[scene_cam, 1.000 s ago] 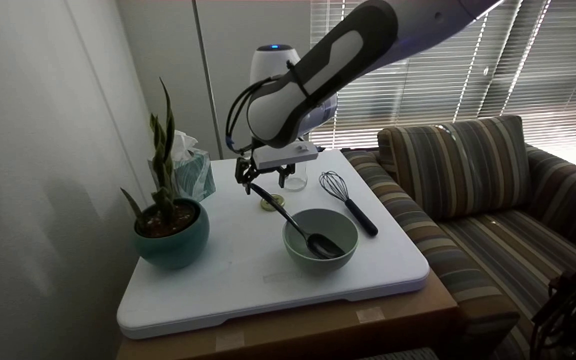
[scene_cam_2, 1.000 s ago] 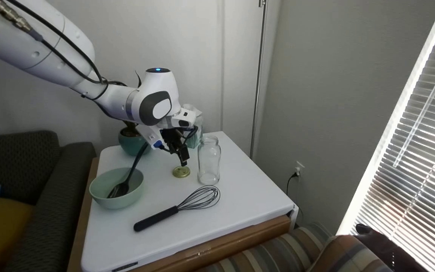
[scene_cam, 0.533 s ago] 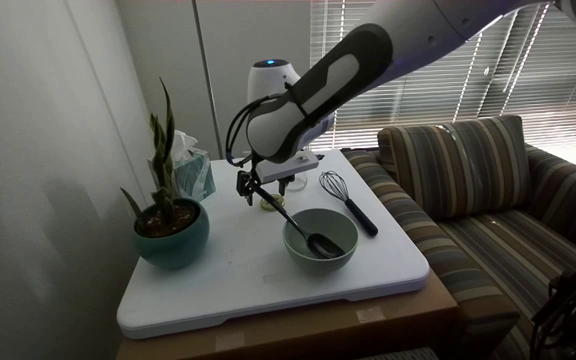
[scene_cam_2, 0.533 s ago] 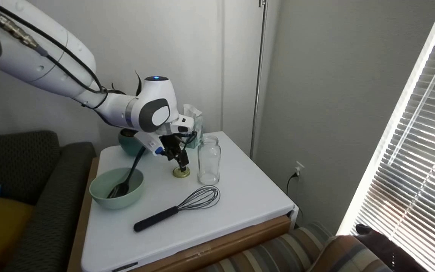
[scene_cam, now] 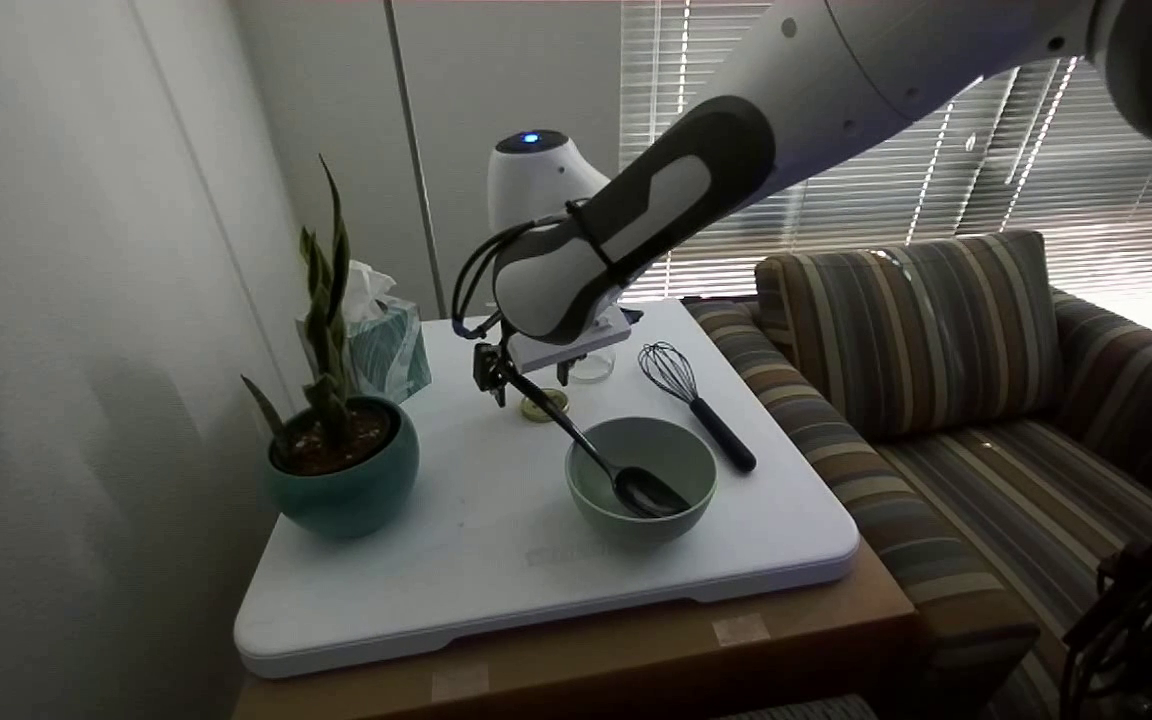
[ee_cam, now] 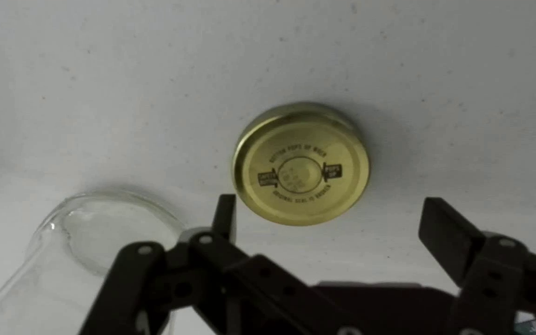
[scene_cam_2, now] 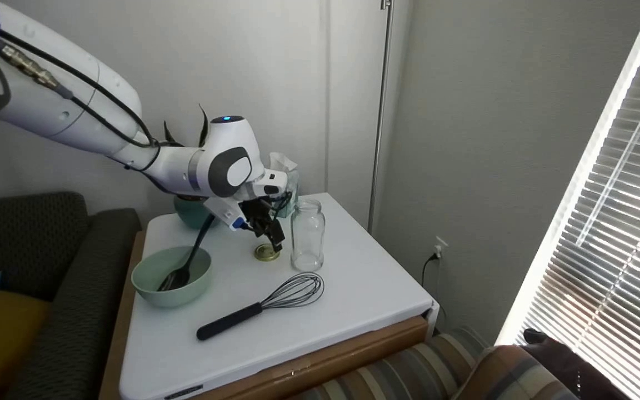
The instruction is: Pick the lid on the table and place it on top of the bottle
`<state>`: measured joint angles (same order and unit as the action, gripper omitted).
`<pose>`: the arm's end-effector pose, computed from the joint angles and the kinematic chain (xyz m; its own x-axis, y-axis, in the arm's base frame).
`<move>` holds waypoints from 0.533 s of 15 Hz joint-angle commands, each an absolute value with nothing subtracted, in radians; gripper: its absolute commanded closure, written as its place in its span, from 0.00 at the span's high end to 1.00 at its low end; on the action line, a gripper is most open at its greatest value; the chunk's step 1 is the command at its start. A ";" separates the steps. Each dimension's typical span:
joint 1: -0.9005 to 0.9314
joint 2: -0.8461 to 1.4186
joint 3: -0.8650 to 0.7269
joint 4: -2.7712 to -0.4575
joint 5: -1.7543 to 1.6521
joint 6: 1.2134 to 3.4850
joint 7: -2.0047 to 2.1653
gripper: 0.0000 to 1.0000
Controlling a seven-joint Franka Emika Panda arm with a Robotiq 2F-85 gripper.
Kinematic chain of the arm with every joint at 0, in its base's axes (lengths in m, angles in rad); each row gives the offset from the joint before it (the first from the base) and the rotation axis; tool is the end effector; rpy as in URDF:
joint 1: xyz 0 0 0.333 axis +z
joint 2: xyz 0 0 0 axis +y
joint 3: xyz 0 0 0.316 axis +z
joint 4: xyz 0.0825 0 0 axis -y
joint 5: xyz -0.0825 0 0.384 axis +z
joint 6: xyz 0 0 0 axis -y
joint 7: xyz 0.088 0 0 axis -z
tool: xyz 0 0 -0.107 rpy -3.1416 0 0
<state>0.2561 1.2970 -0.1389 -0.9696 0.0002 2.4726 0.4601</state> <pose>0.7718 0.1355 0.0738 0.9457 -0.2158 0.2430 -0.2292 -0.9730 0.0282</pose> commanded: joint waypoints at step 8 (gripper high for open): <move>0.257 1.304 -0.201 -0.964 -0.003 2.477 0.557 1.00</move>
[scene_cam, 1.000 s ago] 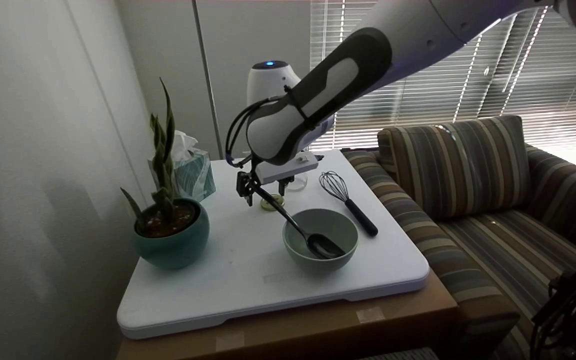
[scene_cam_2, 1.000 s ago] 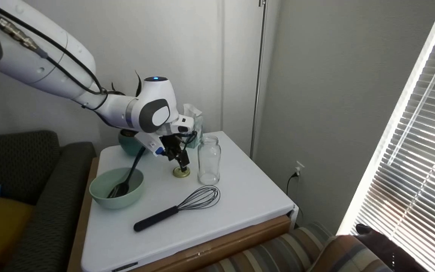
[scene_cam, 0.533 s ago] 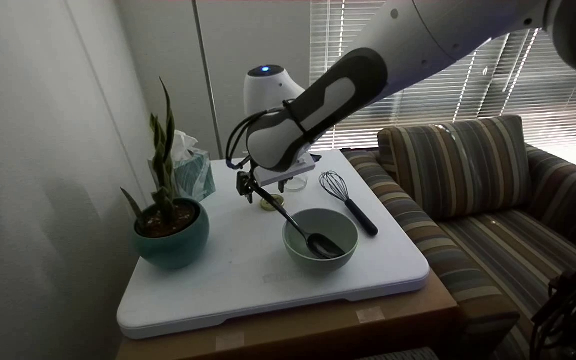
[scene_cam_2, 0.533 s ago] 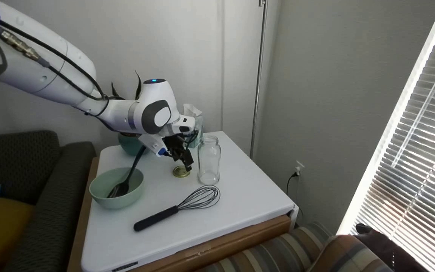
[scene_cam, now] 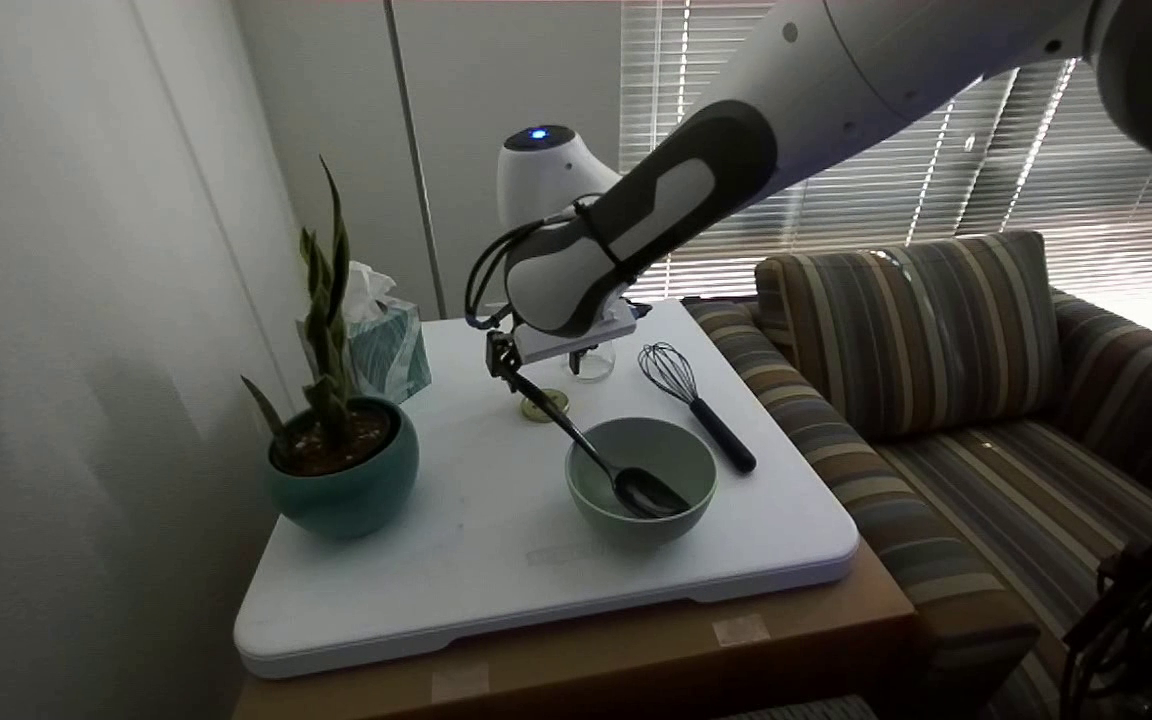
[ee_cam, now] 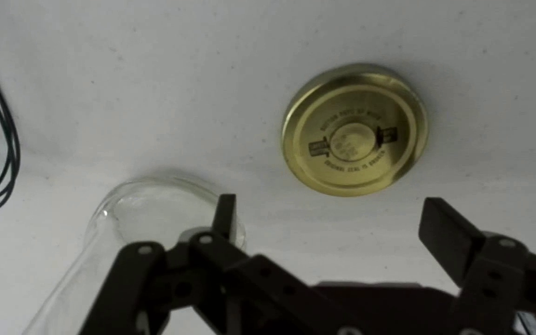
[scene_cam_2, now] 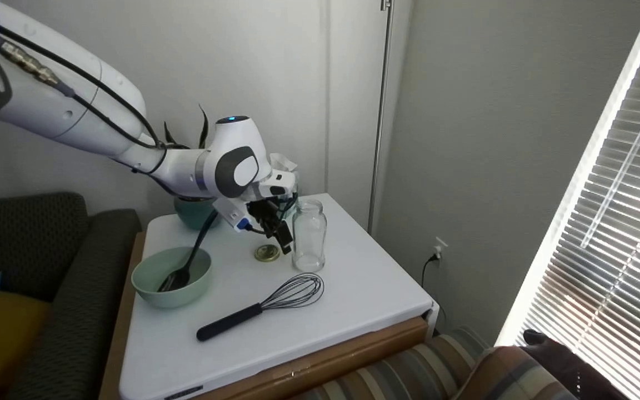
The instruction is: Pick the lid on the table and place it on top of the bottle
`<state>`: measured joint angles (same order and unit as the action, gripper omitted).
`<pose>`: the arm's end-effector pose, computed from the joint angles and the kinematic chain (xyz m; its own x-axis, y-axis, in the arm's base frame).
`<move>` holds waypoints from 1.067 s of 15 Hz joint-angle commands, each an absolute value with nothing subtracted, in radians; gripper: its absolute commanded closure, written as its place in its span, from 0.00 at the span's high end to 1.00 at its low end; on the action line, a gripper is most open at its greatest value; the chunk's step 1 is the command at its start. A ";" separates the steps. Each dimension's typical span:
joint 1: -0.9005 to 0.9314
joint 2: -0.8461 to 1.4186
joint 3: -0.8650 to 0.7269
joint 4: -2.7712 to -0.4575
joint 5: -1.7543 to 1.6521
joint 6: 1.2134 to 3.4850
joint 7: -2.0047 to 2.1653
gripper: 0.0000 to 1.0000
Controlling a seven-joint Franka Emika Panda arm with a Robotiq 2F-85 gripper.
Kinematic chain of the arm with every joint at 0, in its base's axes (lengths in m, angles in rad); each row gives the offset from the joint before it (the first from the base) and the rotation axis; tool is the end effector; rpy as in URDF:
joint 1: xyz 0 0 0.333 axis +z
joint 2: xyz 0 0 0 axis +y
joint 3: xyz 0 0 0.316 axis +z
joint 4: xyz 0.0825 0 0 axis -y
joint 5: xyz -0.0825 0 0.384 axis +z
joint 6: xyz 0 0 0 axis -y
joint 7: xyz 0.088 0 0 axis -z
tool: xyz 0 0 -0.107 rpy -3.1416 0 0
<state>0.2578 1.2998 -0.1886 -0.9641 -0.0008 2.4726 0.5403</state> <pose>0.7771 0.1151 0.0777 0.9175 -0.2904 0.2717 -0.3144 -0.9481 0.0484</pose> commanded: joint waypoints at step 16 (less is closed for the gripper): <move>0.254 1.342 -0.167 -0.952 0.017 2.465 0.546 1.00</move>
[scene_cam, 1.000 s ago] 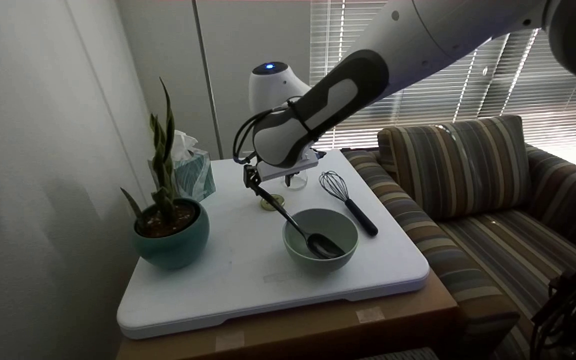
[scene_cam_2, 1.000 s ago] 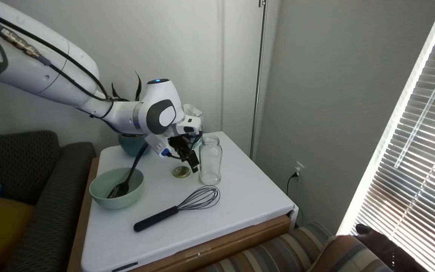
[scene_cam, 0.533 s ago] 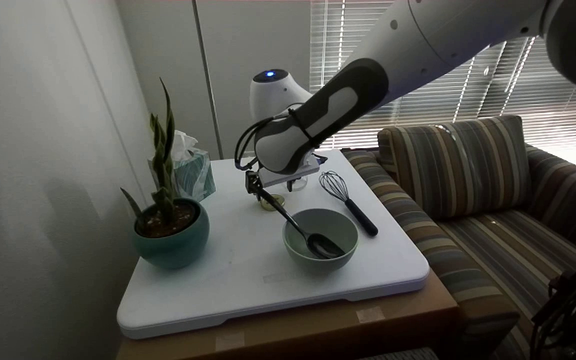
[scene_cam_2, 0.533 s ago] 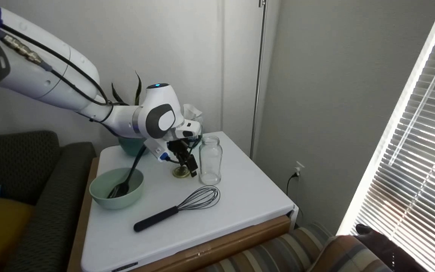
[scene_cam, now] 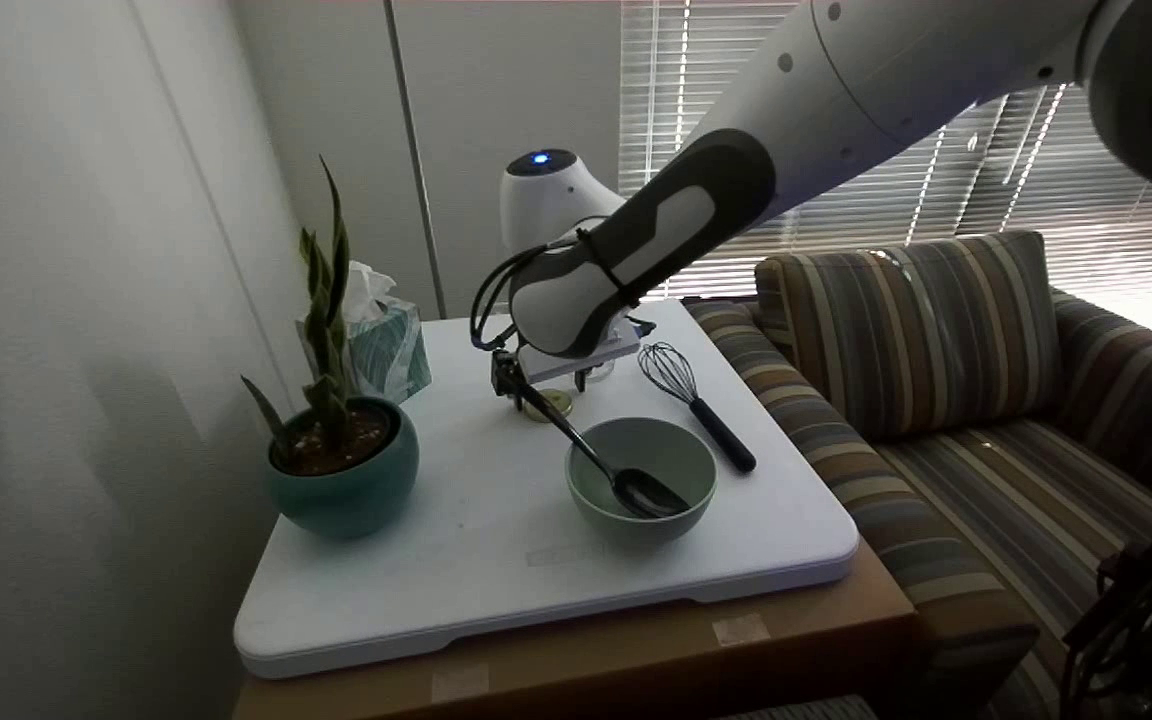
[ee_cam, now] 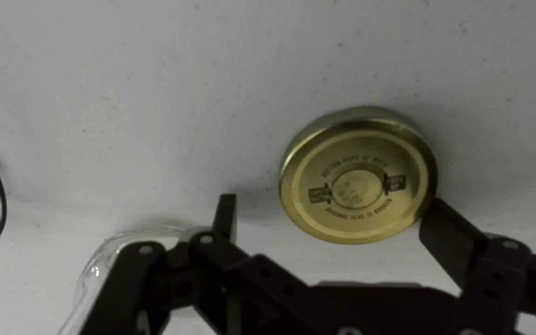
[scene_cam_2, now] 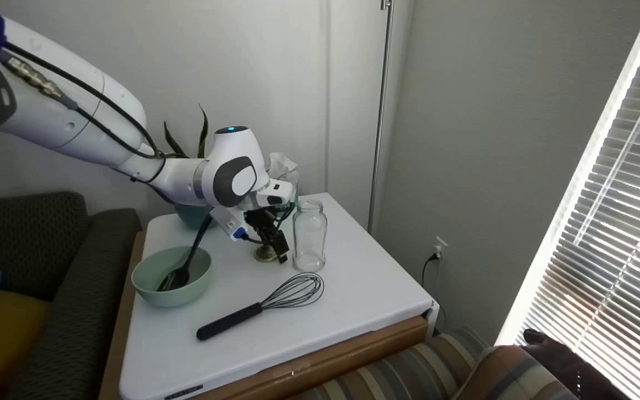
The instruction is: Pick the lid on the table and place it on top of the bottle
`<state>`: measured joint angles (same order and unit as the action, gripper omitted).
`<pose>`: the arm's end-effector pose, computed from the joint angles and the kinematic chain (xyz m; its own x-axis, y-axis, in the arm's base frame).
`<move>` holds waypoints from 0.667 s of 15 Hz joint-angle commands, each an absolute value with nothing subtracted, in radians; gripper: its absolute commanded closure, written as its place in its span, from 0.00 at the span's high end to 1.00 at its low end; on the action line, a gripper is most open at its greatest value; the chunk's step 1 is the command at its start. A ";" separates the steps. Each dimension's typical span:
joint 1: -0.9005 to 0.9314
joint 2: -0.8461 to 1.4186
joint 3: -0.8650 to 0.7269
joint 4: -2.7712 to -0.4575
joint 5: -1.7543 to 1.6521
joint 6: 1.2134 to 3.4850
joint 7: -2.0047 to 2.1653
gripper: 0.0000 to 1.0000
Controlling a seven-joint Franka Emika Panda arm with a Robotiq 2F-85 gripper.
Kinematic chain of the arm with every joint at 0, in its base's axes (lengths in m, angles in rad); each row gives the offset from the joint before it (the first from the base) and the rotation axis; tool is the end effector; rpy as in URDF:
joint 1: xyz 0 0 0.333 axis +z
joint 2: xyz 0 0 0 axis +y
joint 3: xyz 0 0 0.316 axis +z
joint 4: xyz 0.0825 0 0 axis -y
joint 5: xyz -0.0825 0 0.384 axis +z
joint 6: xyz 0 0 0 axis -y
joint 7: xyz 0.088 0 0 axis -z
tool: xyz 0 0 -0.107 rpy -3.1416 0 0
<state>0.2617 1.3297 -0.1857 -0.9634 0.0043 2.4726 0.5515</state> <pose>0.7688 0.1174 0.0545 0.9220 -0.2994 0.2457 -0.3217 -0.9452 0.0556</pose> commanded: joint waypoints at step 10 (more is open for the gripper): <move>0.247 1.324 -0.129 -0.957 0.039 2.420 0.547 0.45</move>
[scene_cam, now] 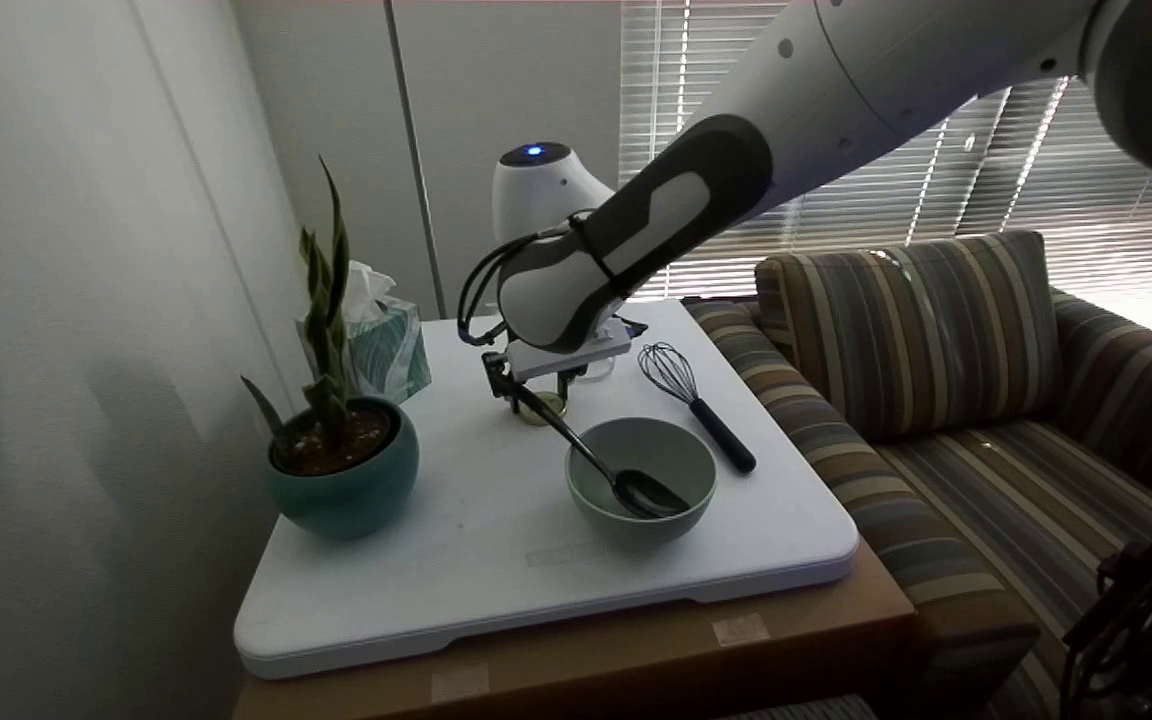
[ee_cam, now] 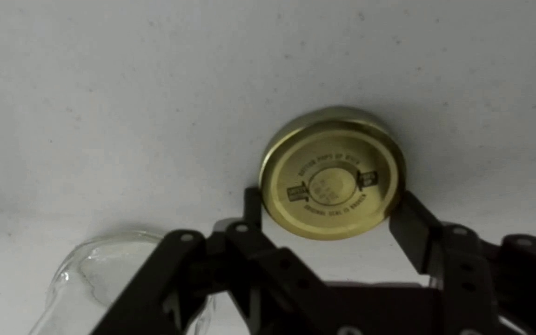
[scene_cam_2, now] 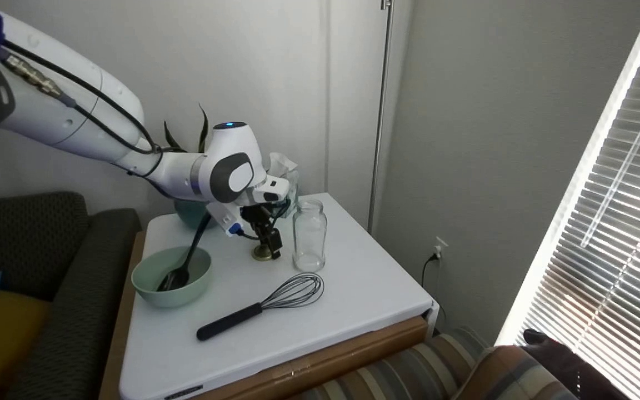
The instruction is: Pick the lid on the table and place it on top of the bottle
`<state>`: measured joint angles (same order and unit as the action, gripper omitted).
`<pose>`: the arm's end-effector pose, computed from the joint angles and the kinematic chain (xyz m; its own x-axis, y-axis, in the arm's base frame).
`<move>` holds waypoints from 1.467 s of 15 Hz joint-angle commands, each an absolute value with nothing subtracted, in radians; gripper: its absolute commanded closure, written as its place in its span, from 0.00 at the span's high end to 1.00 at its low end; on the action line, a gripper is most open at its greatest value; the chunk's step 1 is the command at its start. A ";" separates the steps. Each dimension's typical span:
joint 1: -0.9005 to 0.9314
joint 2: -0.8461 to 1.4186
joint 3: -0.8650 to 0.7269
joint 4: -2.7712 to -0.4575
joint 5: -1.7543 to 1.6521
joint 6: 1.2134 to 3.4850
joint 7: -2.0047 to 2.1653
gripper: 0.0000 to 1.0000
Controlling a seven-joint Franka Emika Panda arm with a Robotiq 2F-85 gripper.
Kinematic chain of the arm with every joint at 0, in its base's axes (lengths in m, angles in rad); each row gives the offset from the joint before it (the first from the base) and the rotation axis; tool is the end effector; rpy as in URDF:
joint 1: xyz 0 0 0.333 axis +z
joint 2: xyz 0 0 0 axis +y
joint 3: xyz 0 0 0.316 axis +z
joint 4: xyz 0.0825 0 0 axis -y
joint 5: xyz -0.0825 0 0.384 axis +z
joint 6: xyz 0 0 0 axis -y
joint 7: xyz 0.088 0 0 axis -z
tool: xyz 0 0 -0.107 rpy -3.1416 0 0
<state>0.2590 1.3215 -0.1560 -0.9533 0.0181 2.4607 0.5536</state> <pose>0.7700 0.1300 0.0619 0.9204 -0.3151 0.2315 -0.3279 -0.9445 0.0178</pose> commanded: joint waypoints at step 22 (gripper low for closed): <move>0.374 1.297 -0.267 -0.816 -0.022 2.464 0.577 0.45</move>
